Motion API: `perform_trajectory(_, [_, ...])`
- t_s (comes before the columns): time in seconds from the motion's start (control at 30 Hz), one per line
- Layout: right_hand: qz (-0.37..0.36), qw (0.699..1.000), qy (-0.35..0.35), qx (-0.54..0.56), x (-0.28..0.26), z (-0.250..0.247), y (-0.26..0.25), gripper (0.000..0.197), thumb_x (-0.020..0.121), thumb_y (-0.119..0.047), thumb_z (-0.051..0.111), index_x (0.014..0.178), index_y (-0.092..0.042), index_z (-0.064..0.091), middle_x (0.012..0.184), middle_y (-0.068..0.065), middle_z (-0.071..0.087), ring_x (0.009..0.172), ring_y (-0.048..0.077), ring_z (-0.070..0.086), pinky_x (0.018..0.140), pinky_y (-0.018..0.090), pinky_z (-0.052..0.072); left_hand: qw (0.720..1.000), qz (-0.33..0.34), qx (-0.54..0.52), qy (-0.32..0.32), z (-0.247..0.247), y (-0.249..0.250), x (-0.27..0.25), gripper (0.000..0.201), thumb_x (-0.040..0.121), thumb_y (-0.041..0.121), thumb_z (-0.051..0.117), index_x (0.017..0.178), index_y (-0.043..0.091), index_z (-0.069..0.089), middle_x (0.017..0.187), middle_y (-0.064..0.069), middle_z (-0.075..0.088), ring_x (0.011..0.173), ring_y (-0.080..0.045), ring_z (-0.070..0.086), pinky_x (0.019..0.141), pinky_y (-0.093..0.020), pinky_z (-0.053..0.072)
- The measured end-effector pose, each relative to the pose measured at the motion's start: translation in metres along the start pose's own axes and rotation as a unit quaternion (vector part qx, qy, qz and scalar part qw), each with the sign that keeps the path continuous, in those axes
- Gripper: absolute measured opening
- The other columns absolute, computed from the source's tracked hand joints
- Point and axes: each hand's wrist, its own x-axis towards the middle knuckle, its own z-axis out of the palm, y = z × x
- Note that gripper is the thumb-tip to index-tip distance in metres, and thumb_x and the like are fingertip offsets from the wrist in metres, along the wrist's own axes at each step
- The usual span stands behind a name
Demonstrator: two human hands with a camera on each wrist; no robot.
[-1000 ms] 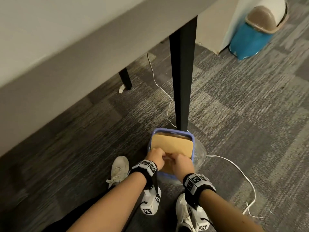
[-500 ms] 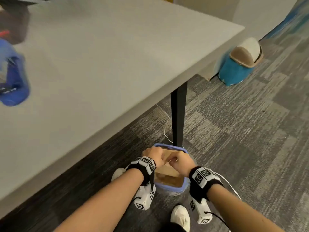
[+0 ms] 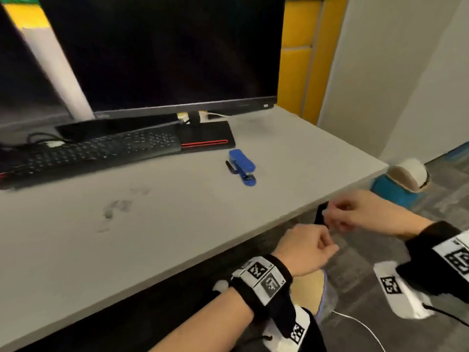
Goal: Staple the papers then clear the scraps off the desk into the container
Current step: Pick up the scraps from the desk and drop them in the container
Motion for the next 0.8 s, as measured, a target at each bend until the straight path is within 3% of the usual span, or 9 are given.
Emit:
perform_trajectory(0.07, [-0.033, 0.998, 0.040, 0.045, 0.004, -0.022, -0.052, 0.027, 0.089, -0.025, 0.059, 0.069, -0.010, 0.069, 0.064, 0.003, 0.068, 0.054, 0.007, 0.062, 0.061, 0.024, 0.051, 0.998, 0.018, -0.002, 0.061, -0.046, 0.010, -0.025, 0.018, 0.088, 0.031, 0.059, 0.091, 0.015, 0.067, 0.082, 0.001, 0.063, 0.084, -0.023, 0.062, 0.080, -0.032, 0.049])
perform_trajectory(0.17, [-0.063, 0.994, 0.047, 0.079, 0.027, -0.031, -0.125, 0.025, 0.092, -0.023, 0.055, 0.085, -0.005, 0.070, 0.080, 0.011, 0.068, 0.067, 0.018, 0.064, 0.069, 0.033, 0.054, 0.989, 0.012, 0.049, 0.140, -0.121, 0.005, -0.061, 0.019, 0.088, 0.035, 0.058, 0.091, 0.018, 0.066, 0.090, -0.001, 0.067, 0.089, -0.025, 0.063, 0.079, -0.035, 0.050])
perform_trajectory(0.27, [-0.081, 0.993, 0.008, 0.086, 0.060, -0.009, -0.192, 0.023, 0.094, -0.019, 0.051, 0.100, -0.004, 0.067, 0.093, 0.013, 0.066, 0.073, 0.020, 0.063, 0.073, 0.033, 0.055, 0.967, -0.046, 0.123, 0.218, -0.198, -0.025, -0.095, 0.017, 0.087, 0.034, 0.058, 0.091, 0.019, 0.066, 0.091, 0.001, 0.063, 0.092, -0.023, 0.062, 0.079, -0.033, 0.049])
perform_trajectory(0.33, [-0.096, 0.990, -0.043, 0.089, 0.082, 0.019, -0.231, 0.023, 0.094, -0.016, 0.048, 0.109, -0.007, 0.064, 0.099, 0.010, 0.062, 0.075, 0.018, 0.062, 0.069, 0.030, 0.055, 0.948, -0.114, 0.177, 0.239, -0.243, -0.054, -0.119, 0.013, 0.086, 0.029, 0.059, 0.091, 0.019, 0.066, 0.100, -0.002, 0.067, 0.098, -0.025, 0.062, 0.083, -0.034, 0.049])
perform_trajectory(0.4, [-0.114, 0.987, -0.098, 0.050, 0.103, 0.049, -0.263, 0.029, 0.095, -0.007, 0.043, 0.119, -0.008, 0.060, 0.110, 0.008, 0.058, 0.086, 0.020, 0.063, 0.071, 0.033, 0.055, 0.929, -0.190, 0.228, 0.221, -0.276, -0.085, -0.143, 0.012, 0.086, 0.025, 0.059, 0.093, 0.018, 0.066, 0.108, -0.005, 0.067, 0.103, -0.028, 0.062, 0.087, -0.036, 0.050])
perform_trajectory(0.5, [-0.133, 0.976, -0.147, -0.088, 0.126, 0.085, -0.298, 0.047, 0.093, 0.002, 0.031, 0.136, -0.012, 0.046, 0.138, 0.010, 0.046, 0.120, 0.030, 0.052, 0.086, 0.041, 0.055, 0.902, -0.277, 0.289, 0.162, -0.303, -0.127, -0.176, 0.015, 0.087, 0.020, 0.056, 0.099, 0.016, 0.065, 0.115, -0.007, 0.065, 0.106, -0.029, 0.060, 0.090, -0.037, 0.049])
perform_trajectory(0.6, [-0.140, 0.951, -0.152, -0.231, 0.146, 0.108, -0.317, 0.050, 0.097, -0.009, 0.033, 0.147, -0.013, 0.029, 0.154, 0.010, 0.026, 0.138, 0.028, 0.033, 0.105, 0.031, 0.039, 0.880, -0.332, 0.316, 0.125, -0.315, -0.158, -0.206, 0.020, 0.089, 0.018, 0.053, 0.106, 0.014, 0.063, 0.120, -0.009, 0.062, 0.111, -0.029, 0.058, 0.091, -0.036, 0.048])
perform_trajectory(0.67, [-0.141, 0.936, -0.149, -0.285, 0.155, 0.120, -0.323, 0.048, 0.099, -0.018, 0.033, 0.146, -0.008, 0.027, 0.154, 0.012, 0.028, 0.139, 0.027, 0.032, 0.109, 0.029, 0.032, 0.867, -0.362, 0.322, 0.118, -0.319, -0.172, -0.224, 0.023, 0.089, 0.015, 0.052, 0.110, 0.015, 0.061, 0.121, -0.009, 0.061, 0.111, -0.029, 0.057, 0.091, -0.035, 0.047])
perform_trajectory(0.8, [-0.179, 0.913, -0.141, -0.338, 0.156, 0.150, -0.328, 0.037, 0.096, -0.020, 0.041, 0.131, -0.008, 0.050, 0.135, 0.014, 0.046, 0.121, 0.033, 0.048, 0.097, 0.035, 0.041, 0.853, -0.396, 0.316, 0.124, -0.324, -0.192, -0.255, 0.025, 0.089, 0.011, 0.049, 0.112, 0.016, 0.058, 0.120, -0.008, 0.059, 0.109, -0.028, 0.056, 0.088, -0.033, 0.046])
